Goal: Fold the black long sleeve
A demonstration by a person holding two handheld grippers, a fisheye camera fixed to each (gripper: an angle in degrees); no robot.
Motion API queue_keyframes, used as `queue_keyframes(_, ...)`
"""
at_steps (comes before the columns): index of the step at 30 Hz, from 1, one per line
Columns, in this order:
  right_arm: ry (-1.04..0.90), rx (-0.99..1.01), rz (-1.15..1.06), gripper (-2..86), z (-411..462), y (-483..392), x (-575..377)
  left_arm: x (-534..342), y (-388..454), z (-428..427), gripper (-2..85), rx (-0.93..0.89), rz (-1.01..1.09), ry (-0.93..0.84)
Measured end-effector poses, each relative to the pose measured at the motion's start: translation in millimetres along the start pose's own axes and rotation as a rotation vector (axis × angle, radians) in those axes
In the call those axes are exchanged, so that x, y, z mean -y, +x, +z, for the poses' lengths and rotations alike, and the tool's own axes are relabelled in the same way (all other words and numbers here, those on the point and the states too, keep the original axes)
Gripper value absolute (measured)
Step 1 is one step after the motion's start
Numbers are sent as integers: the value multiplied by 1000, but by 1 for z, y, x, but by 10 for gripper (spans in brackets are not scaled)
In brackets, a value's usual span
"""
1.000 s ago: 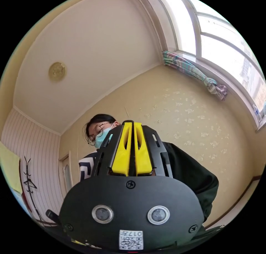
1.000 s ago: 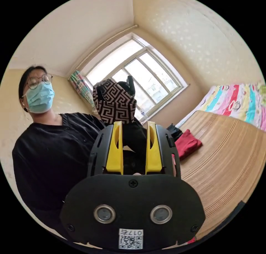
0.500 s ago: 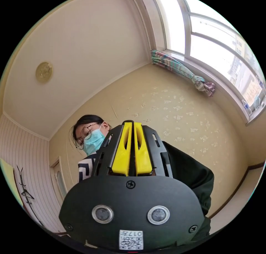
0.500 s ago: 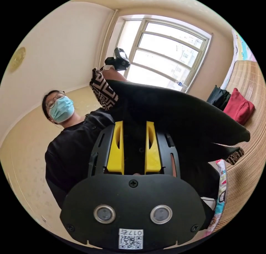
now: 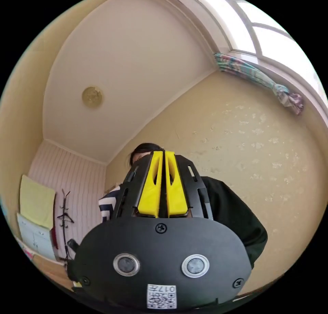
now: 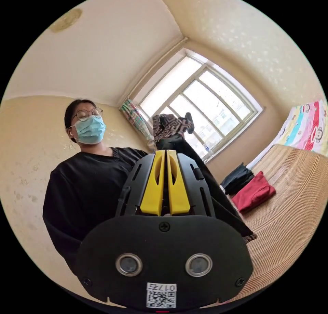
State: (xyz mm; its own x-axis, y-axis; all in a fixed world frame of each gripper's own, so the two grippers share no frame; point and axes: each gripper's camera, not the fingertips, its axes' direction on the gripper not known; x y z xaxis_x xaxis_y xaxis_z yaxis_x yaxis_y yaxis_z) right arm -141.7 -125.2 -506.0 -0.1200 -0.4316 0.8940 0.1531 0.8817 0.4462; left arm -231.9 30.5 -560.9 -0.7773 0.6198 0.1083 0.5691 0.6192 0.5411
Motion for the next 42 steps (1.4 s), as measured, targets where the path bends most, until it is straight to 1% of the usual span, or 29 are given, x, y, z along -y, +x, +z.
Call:
queue_keyframes(2, 104, -58, -46, 7, -27, -20, 15, 11, 13, -17, -10, 313, -71, -103)
queue_keyframes(3, 138, -99, -82, 7, -40, -34, 24, 13, 17, -20, -10, 383, -81, -132)
queue_keyframes(5, 180, -133, -146, 6, -53, -55, 36, 22, 28, -22, -10, 632, -133, -257)
queue_keyframes(6, 203, -149, -180, 6, -58, -67, 43, 23, 29, -21, -10, 691, -153, -287)
queue_keyframes(8, 198, -136, -228, 6, -58, -81, 51, 22, 29, -8, -10, 871, -201, -441)
queue_keyframes(9, 171, -135, -257, 6, -55, -88, 54, 19, 28, -3, -10, 907, -193, -488)
queue_keyframes(11, 133, -180, -285, 6, -52, -95, 53, -6, 17, 14, -10, 1021, -197, -666)
queue_keyframes(12, 137, -229, -288, 5, -53, -96, 46, -15, 12, 16, -10, 1029, -222, -703)
queue_keyframes(14, 174, -237, -271, 5, -61, -93, 31, -48, -8, 20, -10, 951, -315, -784)
queue_keyframes(16, 241, -207, -272, 5, -70, -91, 13, -62, -12, 26, -10, 859, -328, -776)
queue_keyframes(18, 301, -123, -333, 5, -74, -96, -5, -62, -10, 34, -10, 776, -296, -742)
queue_keyframes(20, 296, -71, -417, 5, -68, -107, -7, -42, -6, 50, -10, 702, -199, -715)
queue_keyframes(22, 270, -74, -506, 5, -56, -121, -1, -19, -6, 66, -10, 662, -110, -711)
queue_keyframes(25, 222, -101, -601, 4, -36, -134, 27, 28, -22, 76, -9, 685, -34, -677)
queue_keyframes(27, 186, -157, -611, 4, -25, -131, 56, 61, -49, 64, -9, 765, -137, -626)
queue_keyframes(28, 177, -190, -595, 4, -22, -128, 64, 80, -70, 53, -9, 867, -213, -604)
queue_keyframes(29, 155, -284, -542, 4, -16, -118, 80, 94, -90, 41, -9, 971, -263, -616)
queue_keyframes(30, 120, -415, -480, 4, -10, -102, 94, 99, -101, 35, -9, 1017, -281, -639)
queue_keyframes(31, 104, -494, -454, 4, -6, -92, 99, 104, -127, 17, -9, 1101, -327, -695)
queue_keyframes(32, 69, -657, -397, 3, 0, -68, 108, 104, -157, -10, -9, 1181, -397, -728)
queue_keyframes(33, 20, -812, -312, 3, 6, -35, 116, 102, -173, -26, -8, 1215, -443, -733)
queue_keyframes(34, -7, -896, -251, 3, 8, -14, 119, 94, -206, -65, -8, 1280, -544, -720)
queue_keyframes(35, -71, -1095, -99, 3, 12, 35, 126, 80, -240, -112, -8, 1361, -661, -667)
queue_keyframes(36, -166, -1307, 17, 3, 22, 89, 127, 70, -259, -137, -8, 1393, -731, -635)
queue_keyframes(37, -216, -1389, 44, 3, 28, 117, 125, 44, -297, -183, -8, 1412, -855, -593)
queue_keyframes(39, -447, -1600, 132, 3, 50, 243, 107, -2, -354, -243, -9, 1477, -1008, -621)
queue_keyframes(40, -499, -1635, 164, 3, 53, 275, 101, -36, -388, -283, -8, 1564, -1119, -679)
queue_keyframes(41, -552, -1673, 223, 3, 54, 335, 89, -67, -418, -321, -8, 1622, -1201, -734)
queue_keyframes(42, -523, -1672, 292, 3, 48, 387, 77, -82, -431, -339, -7, 1641, -1243, -751)
